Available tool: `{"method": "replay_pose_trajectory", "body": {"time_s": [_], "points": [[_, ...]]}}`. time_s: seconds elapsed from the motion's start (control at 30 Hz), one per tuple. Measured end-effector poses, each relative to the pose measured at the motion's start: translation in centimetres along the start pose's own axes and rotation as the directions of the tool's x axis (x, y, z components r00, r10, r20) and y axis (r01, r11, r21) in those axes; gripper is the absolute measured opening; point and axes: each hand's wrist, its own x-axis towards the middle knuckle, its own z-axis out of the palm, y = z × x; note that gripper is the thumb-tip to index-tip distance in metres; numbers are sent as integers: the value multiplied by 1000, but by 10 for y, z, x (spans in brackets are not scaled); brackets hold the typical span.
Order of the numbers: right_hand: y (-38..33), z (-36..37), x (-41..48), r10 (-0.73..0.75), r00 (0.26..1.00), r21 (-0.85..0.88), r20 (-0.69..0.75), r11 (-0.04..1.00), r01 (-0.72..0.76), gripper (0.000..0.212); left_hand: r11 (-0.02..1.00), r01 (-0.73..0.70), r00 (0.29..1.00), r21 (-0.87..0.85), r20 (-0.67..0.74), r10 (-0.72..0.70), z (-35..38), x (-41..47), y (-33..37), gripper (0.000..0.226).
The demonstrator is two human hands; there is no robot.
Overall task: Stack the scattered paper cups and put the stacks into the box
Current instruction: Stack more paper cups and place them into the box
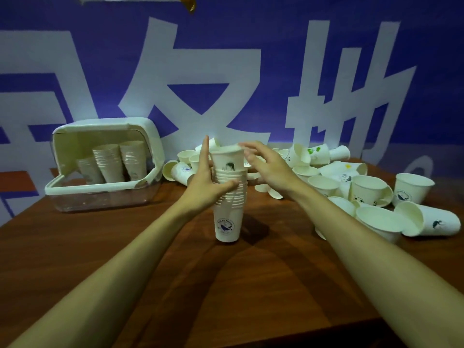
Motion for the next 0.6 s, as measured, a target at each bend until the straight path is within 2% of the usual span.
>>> {"method": "replay_pose_trajectory", "body": {"time_s": [0.07, 0.13, 0.17, 0.23, 0.33, 0.43, 0.5, 0.57, 0.6], "points": [[0, 2, 0, 68, 996, 24, -64, 997, -67, 34, 999, 39, 999, -31, 8, -39, -3, -5, -4, 109], [2, 4, 1, 55, 993, -80, -104, 995, -64, 35, 997, 68, 997, -46, 40, -66, -2, -9, -9, 93], [4, 4, 2, 24, 995, -173, -93, 984, -40, 35, 997, 67, 996, -36, 63, -65, 0, -12, -9, 81], [2, 3, 1, 7, 1000, -322, -18, 947, -13, 38, 998, 65, 995, -26, 83, -63, 6, -17, -7, 73], [-8, -14, -10, 43, 999, -365, 26, 931, -31, 38, 999, 42, 998, 2, 38, -42, 14, -20, 1, 63], [-6, -51, -20, 105, 992, -417, -66, 901, -123, 36, 996, -3, 998, 87, 57, -2, 24, -19, 8, 72], [-1, -82, -30, 191, 979, -585, -68, 787, -194, 38, 991, -22, 997, 133, 80, 12, 32, -16, 14, 77], [0, -107, -43, 347, 937, -751, 35, 628, -205, 52, 978, -38, 997, 206, 79, 22, 40, -14, 21, 75], [-1, -115, -50, 439, 893, -811, 97, 555, -184, 63, 971, -43, 997, 236, 68, 28, 43, -13, 23, 74]]}}
